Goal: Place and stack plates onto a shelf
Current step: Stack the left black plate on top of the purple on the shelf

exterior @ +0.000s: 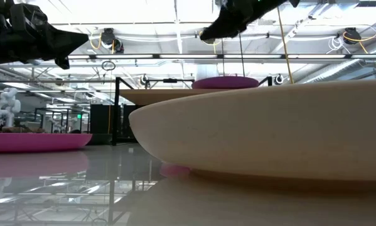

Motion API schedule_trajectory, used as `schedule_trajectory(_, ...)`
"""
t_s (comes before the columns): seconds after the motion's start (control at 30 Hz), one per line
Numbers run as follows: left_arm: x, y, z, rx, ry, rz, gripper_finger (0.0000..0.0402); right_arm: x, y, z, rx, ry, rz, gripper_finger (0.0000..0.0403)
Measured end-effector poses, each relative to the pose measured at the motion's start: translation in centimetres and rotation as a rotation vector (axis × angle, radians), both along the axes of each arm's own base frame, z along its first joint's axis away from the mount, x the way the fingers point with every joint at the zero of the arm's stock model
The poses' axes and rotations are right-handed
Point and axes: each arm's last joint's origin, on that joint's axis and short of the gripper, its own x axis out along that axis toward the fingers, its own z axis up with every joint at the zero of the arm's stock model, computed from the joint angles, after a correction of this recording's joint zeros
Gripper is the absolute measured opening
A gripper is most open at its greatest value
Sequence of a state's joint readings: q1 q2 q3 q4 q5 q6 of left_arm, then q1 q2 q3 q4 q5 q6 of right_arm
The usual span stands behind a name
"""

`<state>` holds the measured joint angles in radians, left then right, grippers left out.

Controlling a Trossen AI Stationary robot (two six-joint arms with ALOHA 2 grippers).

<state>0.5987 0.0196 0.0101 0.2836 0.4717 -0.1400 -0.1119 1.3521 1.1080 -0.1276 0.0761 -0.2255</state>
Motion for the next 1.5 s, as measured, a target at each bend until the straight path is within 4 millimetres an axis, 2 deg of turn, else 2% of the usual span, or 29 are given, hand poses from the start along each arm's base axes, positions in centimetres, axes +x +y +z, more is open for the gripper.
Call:
schedule_trajectory(0.23,0.0,0.0,0.1,-0.01,-0.009,-0.004,0.0004,0.2,2.5,0.4,0.017,-0.036,0.068,0.003)
schedule_trajectory(0.47,0.0,0.0,0.2,-0.015,-0.016,-0.007,0.0004,-0.2,5.6,-0.4,-0.024,-0.047,0.091,0.0027)
schedule_trajectory(0.57,-0.1,-0.1,0.4,-0.017,-0.017,-0.006,0.0004,-1.4,6.7,-0.7,-0.049,-0.078,0.086,0.0027)
schedule_trajectory(0.63,-0.3,-0.2,1.3,-0.009,-0.034,0.002,0.0004,-2.8,7.4,-0.7,-0.049,-0.129,0.097,0.0027)
schedule_trajectory(0.83,-0.4,0.0,3.4,-0.032,0.041,0.078,0.0004,-8.1,8.1,-0.9,-0.001,-0.437,0.159,0.0027)
schedule_trajectory(0.97,0.0,0.6,4.3,-0.082,0.163,0.197,0.0004,-11.3,8.1,-2.2,0.041,-0.584,0.188,0.0033)
schedule_trajectory(1.1,0.3,1.4,5.6,-0.187,0.402,0.346,0.0004,-13.2,8.0,-3.2,0.067,-0.638,0.212,0.0069)
schedule_trajectory(1.27,1.8,2.9,6.4,-0.289,0.705,0.554,0.0004,-14.1,7.9,-2.8,0.107,-0.681,0.212,0.0136)
schedule_trajectory(1.4,3.9,4.2,5.9,-0.343,0.904,0.565,0.0009,-14.1,7.9,-2.9,0.113,-0.676,0.214,0.0175)
schedule_trajectory(1.5,5.4,5.2,4.9,-0.376,1.033,0.553,0.004,-14.0,7.9,-3.1,0.128,-0.66,0.213,0.0189)
